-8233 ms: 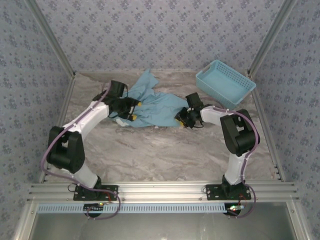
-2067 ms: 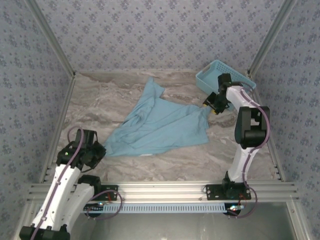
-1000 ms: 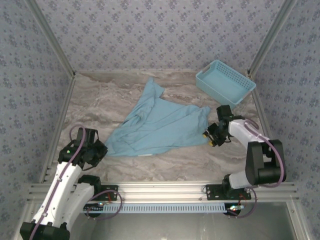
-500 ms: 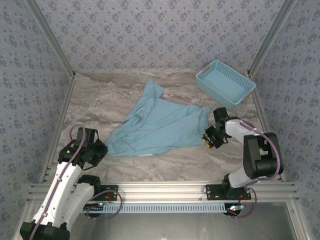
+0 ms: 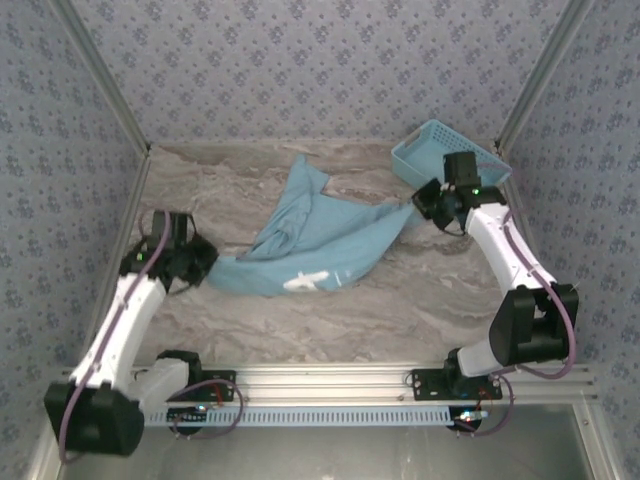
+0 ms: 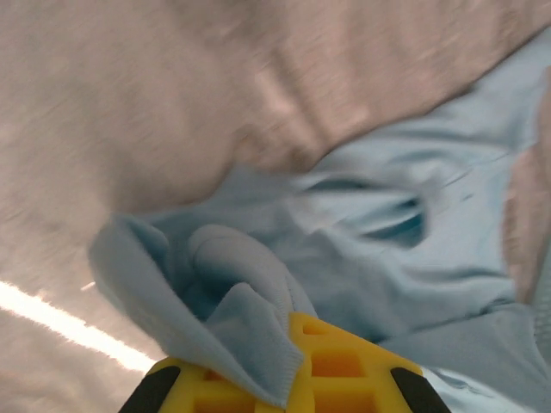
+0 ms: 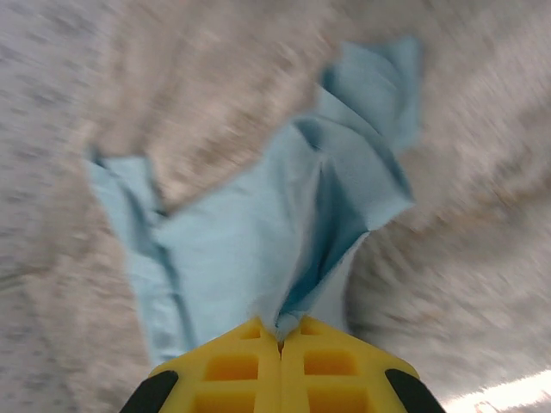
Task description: Fold and stack the t-shirts
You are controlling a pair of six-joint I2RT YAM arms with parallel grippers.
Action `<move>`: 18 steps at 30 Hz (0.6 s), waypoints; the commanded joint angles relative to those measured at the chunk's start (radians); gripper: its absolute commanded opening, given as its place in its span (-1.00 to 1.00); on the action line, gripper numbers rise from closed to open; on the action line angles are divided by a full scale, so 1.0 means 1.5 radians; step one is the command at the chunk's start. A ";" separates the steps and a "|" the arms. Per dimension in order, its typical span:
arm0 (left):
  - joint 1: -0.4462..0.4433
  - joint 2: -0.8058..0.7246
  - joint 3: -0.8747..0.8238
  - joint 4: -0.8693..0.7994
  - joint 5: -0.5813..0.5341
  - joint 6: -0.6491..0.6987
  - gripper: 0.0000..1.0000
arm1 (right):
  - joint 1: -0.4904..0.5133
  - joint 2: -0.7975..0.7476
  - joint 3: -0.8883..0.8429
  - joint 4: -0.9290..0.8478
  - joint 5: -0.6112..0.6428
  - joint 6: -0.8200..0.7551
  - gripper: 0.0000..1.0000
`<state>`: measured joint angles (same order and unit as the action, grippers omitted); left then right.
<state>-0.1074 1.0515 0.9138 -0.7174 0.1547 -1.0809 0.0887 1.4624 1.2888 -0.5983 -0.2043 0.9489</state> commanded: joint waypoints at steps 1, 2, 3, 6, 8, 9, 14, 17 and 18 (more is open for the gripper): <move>0.021 0.097 0.156 0.101 0.024 0.036 -1.00 | -0.023 0.036 0.090 0.037 -0.023 -0.011 -1.00; 0.030 0.135 0.210 0.103 0.024 0.043 -1.00 | -0.030 0.055 0.121 0.057 -0.038 -0.003 -1.00; 0.041 0.172 0.260 0.108 0.026 0.046 -1.00 | -0.039 0.074 0.154 0.083 -0.054 0.005 -1.00; 0.073 0.266 0.405 0.136 0.039 0.027 -1.00 | -0.062 0.133 0.243 0.175 -0.112 0.044 -1.00; 0.098 0.333 0.525 0.146 0.064 0.021 -1.00 | -0.074 0.171 0.301 0.225 -0.137 0.074 -1.00; 0.111 0.371 0.603 0.142 0.073 0.019 -1.00 | -0.079 0.191 0.344 0.246 -0.147 0.084 -1.00; 0.163 0.505 0.979 0.112 0.120 0.022 -1.00 | -0.108 0.249 0.475 0.394 -0.187 0.157 -1.00; 0.177 0.544 1.167 0.047 0.123 0.033 -1.00 | -0.126 0.247 0.508 0.419 -0.191 0.182 -1.00; 0.177 0.548 1.213 0.007 0.119 0.048 -1.00 | -0.130 0.236 0.501 0.419 -0.190 0.185 -1.00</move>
<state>0.1371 1.9022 2.5374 -0.6205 0.3305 -1.0504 -0.0639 1.8545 1.9919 -0.0910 -0.4820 1.1633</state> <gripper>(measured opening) 0.061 0.060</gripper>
